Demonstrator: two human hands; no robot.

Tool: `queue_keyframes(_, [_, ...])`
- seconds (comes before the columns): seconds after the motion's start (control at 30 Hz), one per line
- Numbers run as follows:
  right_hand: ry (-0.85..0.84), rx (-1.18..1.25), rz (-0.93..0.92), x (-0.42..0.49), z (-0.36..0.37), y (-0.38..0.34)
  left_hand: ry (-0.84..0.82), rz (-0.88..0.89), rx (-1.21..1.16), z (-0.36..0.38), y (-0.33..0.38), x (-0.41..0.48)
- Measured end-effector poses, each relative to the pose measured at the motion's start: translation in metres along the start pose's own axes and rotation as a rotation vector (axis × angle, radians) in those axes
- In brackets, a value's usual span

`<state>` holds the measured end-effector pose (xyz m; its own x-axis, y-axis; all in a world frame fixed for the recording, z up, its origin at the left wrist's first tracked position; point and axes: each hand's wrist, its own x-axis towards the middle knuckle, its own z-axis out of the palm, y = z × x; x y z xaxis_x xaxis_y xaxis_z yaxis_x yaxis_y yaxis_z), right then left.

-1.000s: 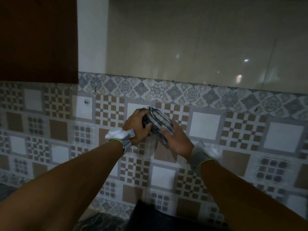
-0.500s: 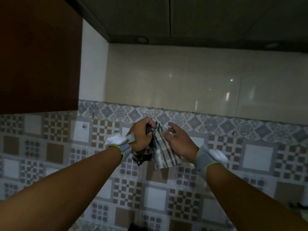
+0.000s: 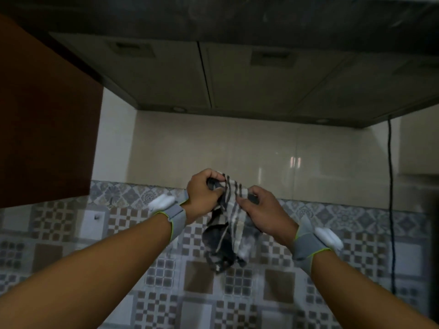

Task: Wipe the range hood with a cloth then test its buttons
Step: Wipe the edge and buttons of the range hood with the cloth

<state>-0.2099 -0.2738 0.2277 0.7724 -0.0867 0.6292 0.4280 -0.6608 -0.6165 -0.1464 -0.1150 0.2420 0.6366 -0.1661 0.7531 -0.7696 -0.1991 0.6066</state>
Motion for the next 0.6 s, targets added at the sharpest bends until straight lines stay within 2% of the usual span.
queue_keyframes(0.13, [0.046,-0.059,-0.097,-0.014,-0.030,-0.009,-0.060,-0.002,-0.025,0.011,0.034,0.000])
queue_keyframes(0.23, [0.146,-0.144,-0.168,-0.023,-0.050,-0.017,-0.050,-0.002,-0.075,0.023,0.059,-0.003])
queue_keyframes(0.33, [0.251,-0.259,-0.281,-0.036,-0.066,-0.026,-0.025,-0.087,-0.163,0.036,0.080,-0.006])
queue_keyframes(0.43, [0.331,-0.439,-0.379,-0.048,-0.083,-0.037,-0.026,-0.209,-0.347,0.049,0.105,-0.008])
queue_keyframes(0.6, [0.394,-0.659,-0.352,-0.069,-0.106,-0.050,-0.241,-0.439,-0.720,0.066,0.148,-0.019])
